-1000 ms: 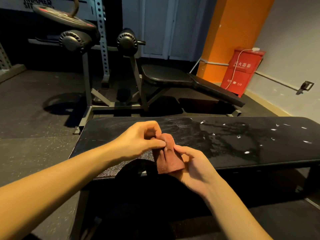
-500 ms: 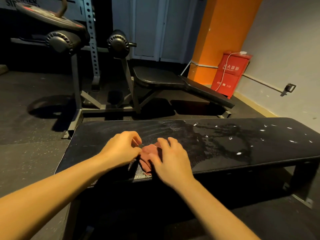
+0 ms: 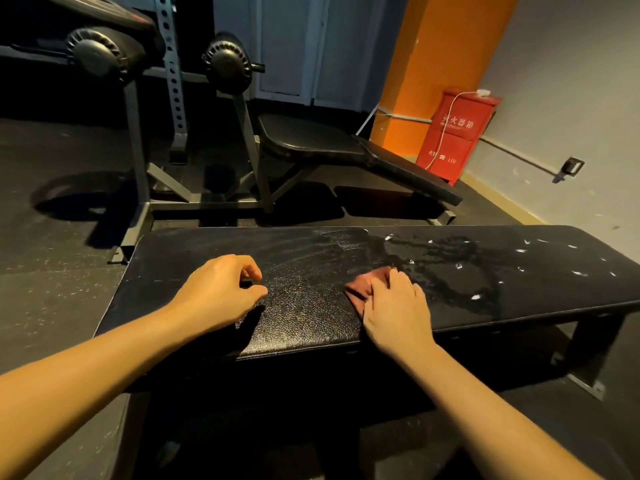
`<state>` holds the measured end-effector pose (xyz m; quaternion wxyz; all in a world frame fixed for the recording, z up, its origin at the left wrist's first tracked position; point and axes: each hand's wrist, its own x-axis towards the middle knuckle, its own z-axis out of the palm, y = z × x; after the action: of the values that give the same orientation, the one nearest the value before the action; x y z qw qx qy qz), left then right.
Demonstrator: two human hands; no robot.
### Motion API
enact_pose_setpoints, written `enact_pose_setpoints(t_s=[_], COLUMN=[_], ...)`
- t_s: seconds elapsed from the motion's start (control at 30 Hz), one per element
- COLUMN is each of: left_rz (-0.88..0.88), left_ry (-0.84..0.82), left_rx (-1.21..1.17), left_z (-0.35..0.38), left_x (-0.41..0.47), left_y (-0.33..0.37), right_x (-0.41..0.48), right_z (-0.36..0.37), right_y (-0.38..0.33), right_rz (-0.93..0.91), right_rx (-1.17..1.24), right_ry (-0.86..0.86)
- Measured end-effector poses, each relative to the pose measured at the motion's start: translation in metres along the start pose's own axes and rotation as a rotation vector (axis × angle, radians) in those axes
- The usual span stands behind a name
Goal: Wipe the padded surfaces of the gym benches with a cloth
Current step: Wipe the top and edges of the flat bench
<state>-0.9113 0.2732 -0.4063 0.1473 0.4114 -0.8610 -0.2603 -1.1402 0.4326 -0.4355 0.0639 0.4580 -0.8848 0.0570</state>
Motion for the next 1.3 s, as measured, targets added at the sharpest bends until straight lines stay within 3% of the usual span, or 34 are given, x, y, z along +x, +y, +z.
enact_pose_setpoints(t_s=[0.1, 0.2, 0.3, 0.5, 0.67, 0.77, 0.87, 0.93, 1.0, 1.07, 1.13, 1.2, 1.27, 1.3], left_rz=[0.013, 0.011, 0.039, 0.13, 0.114, 0.077, 0.033, 0.029, 0.047, 0.058, 0.049, 0.032, 0.013, 0.007], left_ry=[0.003, 0.034, 0.057, 0.054, 0.08, 0.126, 0.102, 0.066, 0.05, 0.051, 0.052, 0.041, 0.013, 0.0], left_rx=[0.024, 0.033, 0.086, 0.256, 0.292, 0.291, 0.282, 0.28, 0.301, 0.332, 0.344, 0.336, 0.314, 0.299], left_z=[0.004, 0.007, 0.011, 0.014, 0.011, 0.002, -0.006, -0.009, -0.01, -0.01, -0.013, -0.017, -0.021, -0.022], left_x=[0.001, 0.006, 0.009, 0.009, 0.01, 0.011, 0.012, 0.009, 0.004, -0.002, -0.006, -0.007, -0.006, -0.005], left_y=[0.002, 0.006, 0.005, 0.0, -0.009, -0.018, -0.024, -0.026, -0.028, -0.03, -0.032, -0.033, -0.035, -0.034], right_x=[-0.001, -0.027, -0.034, 0.071, 0.156, 0.108, 0.065, 0.091, 0.135, 0.149, 0.119, 0.068, 0.039, 0.043], right_z=[0.005, 0.008, 0.014, 0.034, 0.033, 0.03, 0.023, 0.023, 0.028, 0.028, 0.027, 0.02, 0.01, 0.011], right_y=[-0.029, -0.079, -0.076, -0.001, -0.043, -0.101, -0.078, -0.036, -0.006, -0.028, -0.076, -0.099, -0.079, -0.062], right_rz=[0.051, -0.134, -0.293, -0.354, -0.275, -0.531, -0.815, -0.734, -0.443, -0.279, -0.385, -0.665, -0.873, -0.885], right_rx=[0.104, 0.136, 0.059, 0.06, 0.154, 0.22, 0.258, 0.189, 0.156, 0.152, 0.149, 0.229, 0.262, 0.243], right_ry=[0.031, 0.069, 0.07, 0.075, 0.002, 0.006, -0.049, -0.012, 0.022, 0.028, 0.035, 0.007, -0.05, -0.048])
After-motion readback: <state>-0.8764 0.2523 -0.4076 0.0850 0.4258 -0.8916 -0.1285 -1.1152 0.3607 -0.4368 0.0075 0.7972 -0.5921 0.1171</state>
